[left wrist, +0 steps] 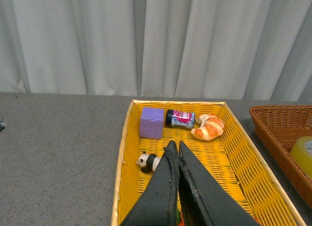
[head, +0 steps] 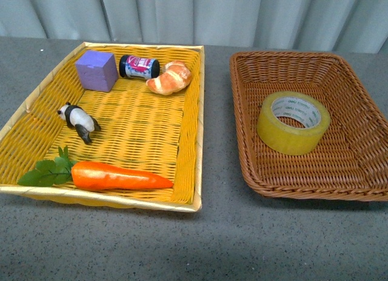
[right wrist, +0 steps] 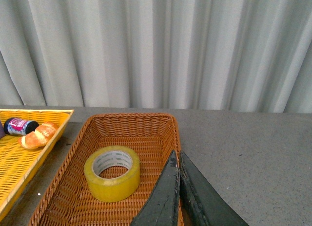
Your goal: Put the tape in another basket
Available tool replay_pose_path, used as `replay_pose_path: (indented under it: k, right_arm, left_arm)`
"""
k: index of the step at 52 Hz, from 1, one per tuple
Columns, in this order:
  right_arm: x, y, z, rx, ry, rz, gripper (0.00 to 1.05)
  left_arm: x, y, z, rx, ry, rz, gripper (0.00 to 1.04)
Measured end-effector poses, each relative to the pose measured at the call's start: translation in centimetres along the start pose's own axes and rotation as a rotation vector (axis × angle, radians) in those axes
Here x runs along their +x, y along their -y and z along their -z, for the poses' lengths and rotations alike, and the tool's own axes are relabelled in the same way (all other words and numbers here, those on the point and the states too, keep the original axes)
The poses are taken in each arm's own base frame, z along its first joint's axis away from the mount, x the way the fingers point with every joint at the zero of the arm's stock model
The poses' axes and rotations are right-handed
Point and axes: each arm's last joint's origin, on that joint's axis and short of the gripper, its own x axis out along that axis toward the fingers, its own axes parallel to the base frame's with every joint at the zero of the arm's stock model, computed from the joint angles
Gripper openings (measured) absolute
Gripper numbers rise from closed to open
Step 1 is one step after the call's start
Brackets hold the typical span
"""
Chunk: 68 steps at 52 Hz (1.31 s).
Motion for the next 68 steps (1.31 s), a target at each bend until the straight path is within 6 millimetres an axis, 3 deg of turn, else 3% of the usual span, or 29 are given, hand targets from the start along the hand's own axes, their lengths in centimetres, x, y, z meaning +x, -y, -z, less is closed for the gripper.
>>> replay_pose_path:
  k: [13,15,28,33,42,43,68]
  right_arm:
    - [-1.04,0.00,0.26,0.000,-0.005,0.000,0.01]
    - [-1.04,0.00,0.26,0.000,-0.005,0.000,0.01]
    - [-1.04,0.00,0.26,0.000,-0.005,0.000,0.43]
    - [-1.04,0.00,0.26,0.000,-0.005,0.000,0.63]
    - [-1.04,0.00,0.26,0.000,-0.005,0.000,0.93]
    - [-1.04,0.00,0.26,0.000,-0.005,0.000,0.97]
    - [-1.04,0.00,0.26,0.001,-0.005,0.000,0.96]
  left_arm:
    - [-0.96,0.00,0.25,0.000,-0.005,0.002,0.04]
    - [-0.96,0.00,0.26,0.000,-0.007,0.002,0.09]
    - [-0.96,0.00,0.26,0.000,-0.007,0.002,0.52]
    - [-0.96,0.00,0.26,0.000,-0.007,0.002,0.73]
    - [-0.96,0.00,0.26,0.000,-0.007,0.002,1.00]
    - [-0.96,0.00,0.26,0.000,-0.007,0.002,0.99]
    - [-0.96,0.00,0.26,0.000,-0.007,0.002,0.98]
